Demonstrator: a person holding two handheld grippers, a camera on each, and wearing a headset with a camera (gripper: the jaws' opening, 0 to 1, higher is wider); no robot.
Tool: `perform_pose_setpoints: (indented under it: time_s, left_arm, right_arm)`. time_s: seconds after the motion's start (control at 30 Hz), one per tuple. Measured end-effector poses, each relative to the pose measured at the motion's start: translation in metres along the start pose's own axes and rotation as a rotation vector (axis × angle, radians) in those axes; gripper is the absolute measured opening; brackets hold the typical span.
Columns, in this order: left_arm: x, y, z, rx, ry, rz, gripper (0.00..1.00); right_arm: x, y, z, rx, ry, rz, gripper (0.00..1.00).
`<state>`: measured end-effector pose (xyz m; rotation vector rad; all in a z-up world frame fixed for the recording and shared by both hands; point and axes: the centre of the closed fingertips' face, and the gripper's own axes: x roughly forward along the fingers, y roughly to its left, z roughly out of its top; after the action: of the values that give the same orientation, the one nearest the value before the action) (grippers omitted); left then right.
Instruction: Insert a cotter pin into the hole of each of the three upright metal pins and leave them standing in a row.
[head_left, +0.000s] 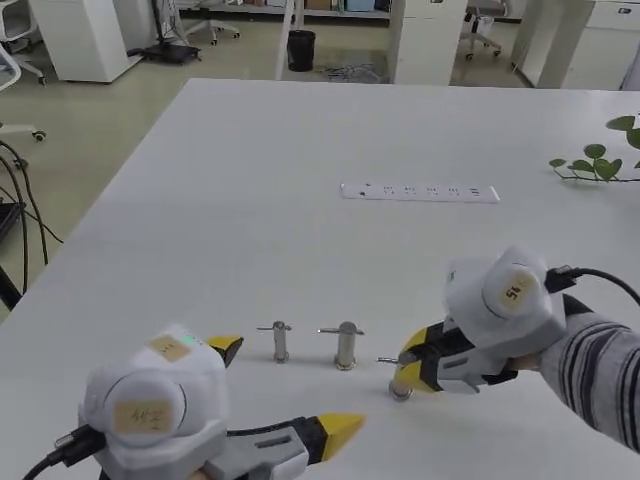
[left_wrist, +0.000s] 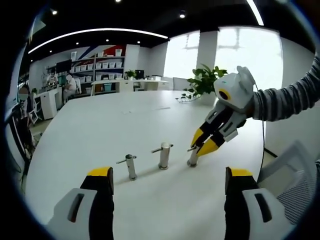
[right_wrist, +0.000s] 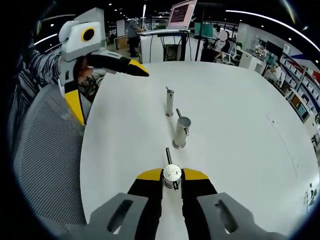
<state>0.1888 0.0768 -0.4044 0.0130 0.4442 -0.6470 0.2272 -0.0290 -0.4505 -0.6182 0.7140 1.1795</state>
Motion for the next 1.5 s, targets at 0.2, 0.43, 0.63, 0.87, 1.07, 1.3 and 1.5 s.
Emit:
perform_pose_setpoints:
  time_s: [0.2, 0.43, 0.63, 0.87, 1.07, 1.3, 1.5]
  left_arm:
    - [-0.001, 0.002, 0.003, -0.007, -0.006, 0.001, 0.95]
    - [-0.001, 0.004, 0.003, -0.009, -0.005, 0.011, 0.99]
    - [-0.001, 0.007, 0.003, -0.009, -0.003, 0.018, 0.99]
    - [-0.001, 0.01, -0.002, -0.018, 0.01, 0.027, 0.99]
    - [-0.002, 0.009, -0.005, -0.023, 0.02, 0.028, 0.98]
    - [-0.002, 0.01, -0.007, -0.023, 0.031, 0.029, 0.98]
    - [-0.002, 0.01, -0.009, -0.022, 0.035, 0.03, 0.97]
  right_arm:
    - [-0.001, -0.01, -0.002, -0.021, 0.014, 0.005, 0.08]
    - [0.0, -0.022, -0.002, -0.035, 0.028, 0.012, 0.08]
    - [0.003, -0.029, -0.002, -0.029, 0.03, 0.022, 0.08]
    - [0.004, -0.032, 0.0, -0.031, 0.033, 0.034, 0.08]
    - [0.004, -0.035, -0.002, -0.028, 0.039, 0.051, 0.09]
    - [0.004, -0.035, -0.003, -0.016, 0.038, 0.061, 0.09]
    - [0.003, -0.033, -0.003, -0.023, 0.038, 0.064, 0.09]
